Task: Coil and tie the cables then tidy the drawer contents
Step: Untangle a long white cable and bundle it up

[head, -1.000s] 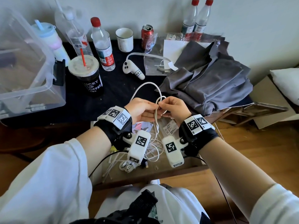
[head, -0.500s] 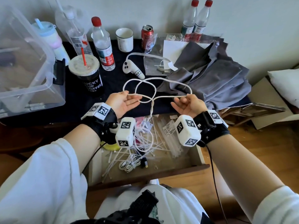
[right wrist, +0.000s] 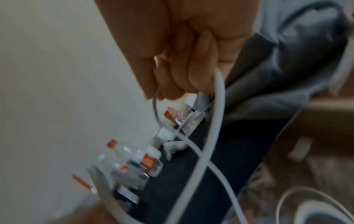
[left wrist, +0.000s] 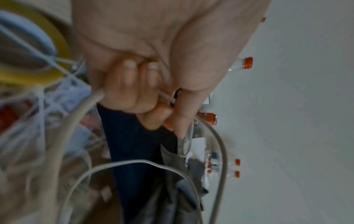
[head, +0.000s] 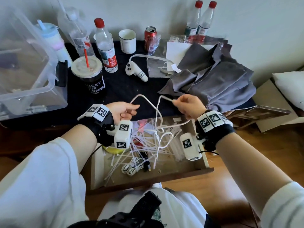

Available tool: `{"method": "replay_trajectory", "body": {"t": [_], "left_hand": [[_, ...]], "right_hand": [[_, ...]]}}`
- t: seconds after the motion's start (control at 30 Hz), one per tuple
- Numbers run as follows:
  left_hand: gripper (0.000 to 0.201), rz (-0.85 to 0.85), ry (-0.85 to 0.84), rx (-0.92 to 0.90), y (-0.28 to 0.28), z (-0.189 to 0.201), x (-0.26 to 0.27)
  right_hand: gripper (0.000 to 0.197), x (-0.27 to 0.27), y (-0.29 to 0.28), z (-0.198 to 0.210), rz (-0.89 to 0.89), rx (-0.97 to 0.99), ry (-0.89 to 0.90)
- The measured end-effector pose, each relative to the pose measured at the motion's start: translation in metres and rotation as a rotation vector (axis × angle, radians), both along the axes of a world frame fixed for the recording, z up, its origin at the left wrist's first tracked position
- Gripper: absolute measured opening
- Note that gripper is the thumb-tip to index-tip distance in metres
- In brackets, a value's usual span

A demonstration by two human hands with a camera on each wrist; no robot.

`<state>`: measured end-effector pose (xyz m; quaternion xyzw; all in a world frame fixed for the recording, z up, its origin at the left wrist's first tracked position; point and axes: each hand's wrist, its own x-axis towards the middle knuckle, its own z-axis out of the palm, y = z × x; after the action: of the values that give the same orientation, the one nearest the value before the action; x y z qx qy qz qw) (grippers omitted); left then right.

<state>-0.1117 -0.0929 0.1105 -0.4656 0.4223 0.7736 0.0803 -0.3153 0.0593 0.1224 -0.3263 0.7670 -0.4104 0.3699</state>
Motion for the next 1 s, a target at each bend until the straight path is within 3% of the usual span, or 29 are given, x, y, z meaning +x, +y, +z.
{"method": "replay_trajectory", "body": {"t": [0.1, 0.2, 0.27, 0.4, 0.43, 0.5, 0.63, 0.73, 0.83, 0.9, 1.0], "left_hand": [[0.035, -0.051, -0.115, -0.073, 0.005, -0.002, 0.003], [0.030, 0.168, -0.027, -0.226, 0.003, -0.013, 0.003], [0.034, 0.327, 0.043, -0.300, -0.002, -0.019, 0.001], [0.036, 0.513, 0.085, -0.318, -0.016, -0.024, 0.004], [0.036, 0.532, 0.077, -0.339, -0.019, -0.025, 0.005], [0.036, 0.533, 0.047, -0.384, -0.023, -0.025, 0.007], [0.037, 0.461, 0.010, -0.425, -0.024, -0.023, 0.010], [0.041, 0.325, -0.052, -0.486, -0.023, -0.021, 0.010], [0.042, 0.201, -0.142, -0.503, -0.022, -0.023, 0.016], [0.041, 0.150, -0.184, -0.475, -0.022, -0.027, 0.018], [0.038, 0.146, -0.201, -0.465, -0.017, -0.026, 0.018]], "right_hand": [[0.031, -0.004, 0.005, -0.003, 0.320, 0.276, 0.406], [0.038, -0.005, 0.011, -0.007, 0.444, 0.509, 0.556], [0.034, -0.006, 0.018, -0.010, 0.518, 0.616, 0.521], [0.024, -0.007, 0.028, -0.014, 0.607, 0.760, 0.285], [0.019, -0.009, 0.028, -0.015, 0.581, 0.716, 0.310], [0.027, -0.011, 0.026, -0.015, 0.391, 0.478, 0.302], [0.042, -0.012, 0.014, -0.006, -0.109, 0.017, -0.106], [0.026, -0.020, 0.007, 0.001, -0.375, -0.200, -0.369], [0.009, -0.026, 0.006, 0.012, -0.482, -0.348, -0.533], [0.012, -0.026, 0.006, 0.020, -0.498, -0.429, -0.659], [0.018, -0.022, 0.003, 0.029, -0.504, -0.487, -0.709]]}}
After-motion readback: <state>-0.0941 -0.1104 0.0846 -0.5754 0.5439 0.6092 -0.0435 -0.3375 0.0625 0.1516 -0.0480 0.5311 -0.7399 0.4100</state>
